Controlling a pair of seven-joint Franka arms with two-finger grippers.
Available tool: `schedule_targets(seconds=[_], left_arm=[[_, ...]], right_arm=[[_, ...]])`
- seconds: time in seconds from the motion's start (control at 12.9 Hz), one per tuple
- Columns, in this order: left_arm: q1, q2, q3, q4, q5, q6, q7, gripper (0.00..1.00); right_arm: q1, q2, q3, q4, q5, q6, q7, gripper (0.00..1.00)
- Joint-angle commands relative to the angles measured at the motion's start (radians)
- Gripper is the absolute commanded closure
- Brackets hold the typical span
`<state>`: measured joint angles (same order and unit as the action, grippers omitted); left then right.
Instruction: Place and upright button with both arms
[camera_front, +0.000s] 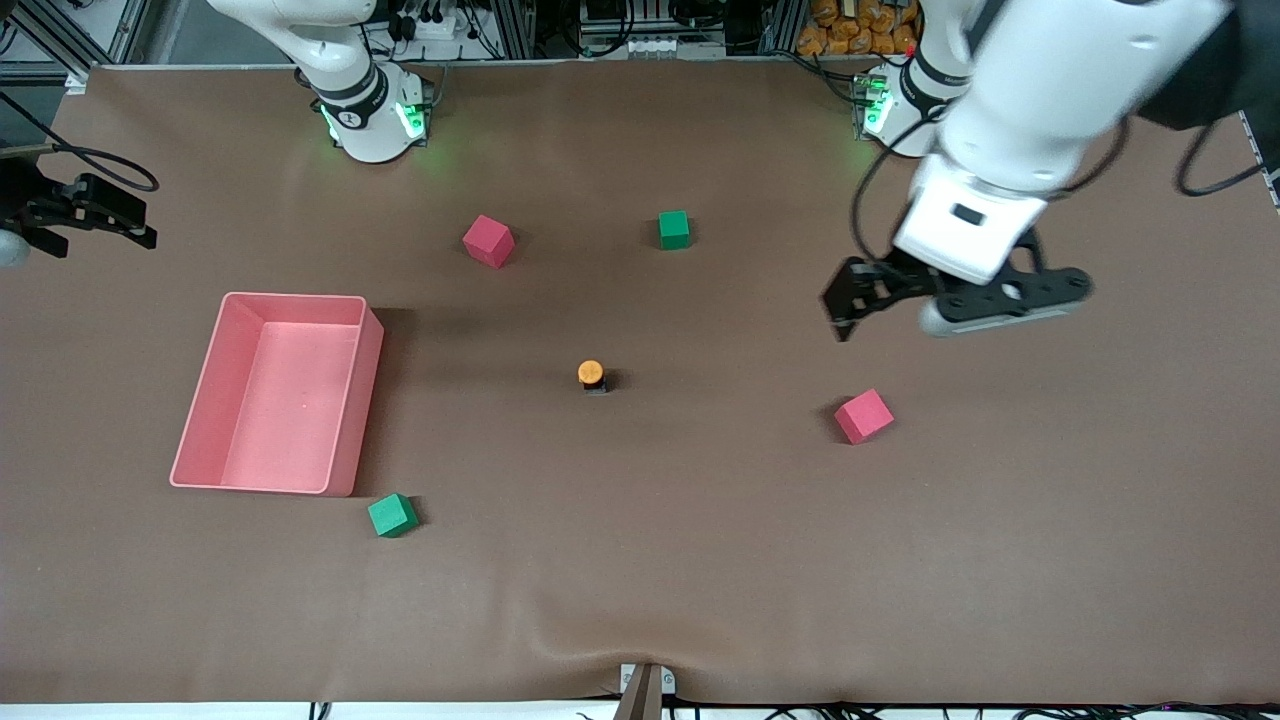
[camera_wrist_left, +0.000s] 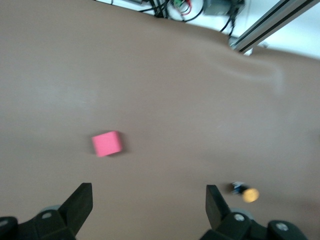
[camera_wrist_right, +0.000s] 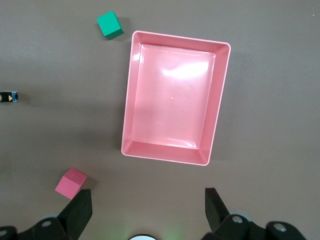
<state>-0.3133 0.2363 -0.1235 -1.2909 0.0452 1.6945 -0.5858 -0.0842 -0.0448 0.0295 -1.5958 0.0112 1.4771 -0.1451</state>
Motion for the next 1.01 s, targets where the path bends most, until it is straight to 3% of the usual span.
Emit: schedule_targets(seconds=[0.0, 0.15, 0.54, 0.77, 0.93], left_arm=[[0.124, -0.064, -0.016, -0.034, -0.027, -0.074, 0.220, 0.00], [0.184, -0.121, -0.018, -0.083, -0.045, -0.113, 0.361, 0.00], [0.243, -0.386, 0.027, -0.421, -0.077, -0.130, 0.468, 0.00], [0.243, -0.445, 0.047, -0.485, -0.070, -0.147, 0.484, 0.00], [0.237, -0.457, 0.097, -0.484, -0.067, -0.189, 0.509, 0.00]], right_arm=[[-0.016, -0.001, 0.012, 0.004, -0.002, -0.001, -0.004, 0.00], [-0.016, -0.001, 0.012, 0.004, -0.002, -0.001, -0.004, 0.00], [-0.016, -0.001, 0.012, 0.004, -0.002, -0.003, -0.004, 0.00], [-0.016, -0.001, 0.012, 0.004, -0.002, -0.001, -0.004, 0.00], [-0.014, -0.001, 0.012, 0.005, -0.002, -0.003, -0.004, 0.00]])
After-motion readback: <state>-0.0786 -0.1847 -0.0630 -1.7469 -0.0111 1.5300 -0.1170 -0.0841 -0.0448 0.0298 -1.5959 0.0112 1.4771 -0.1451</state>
